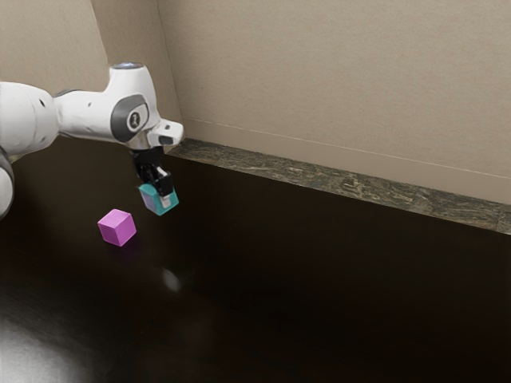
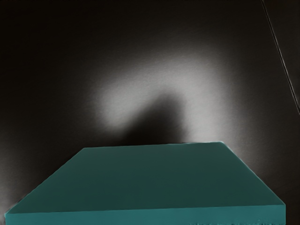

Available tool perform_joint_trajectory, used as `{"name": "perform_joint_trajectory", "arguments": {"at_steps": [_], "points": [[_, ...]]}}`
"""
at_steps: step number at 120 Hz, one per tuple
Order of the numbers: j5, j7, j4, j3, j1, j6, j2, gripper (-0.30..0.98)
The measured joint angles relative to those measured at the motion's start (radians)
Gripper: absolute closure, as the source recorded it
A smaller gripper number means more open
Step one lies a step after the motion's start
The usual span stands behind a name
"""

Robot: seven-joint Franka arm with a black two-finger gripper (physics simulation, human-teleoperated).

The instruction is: Pick up the blue block with one arm, and put the blue block on the table with one arm

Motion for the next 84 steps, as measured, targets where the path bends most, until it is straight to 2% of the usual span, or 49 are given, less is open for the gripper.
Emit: {"name": "perform_joint_trajectory", "arguments": {"at_steps": [47, 84], "points": [[0.004, -0.003, -0.001, -0.004, -0.027, 0.006, 0.077, 0.28], [-0.007, 0.0, -0.001, -0.003, -0.022, 0.005, 0.055, 0.08]]}}
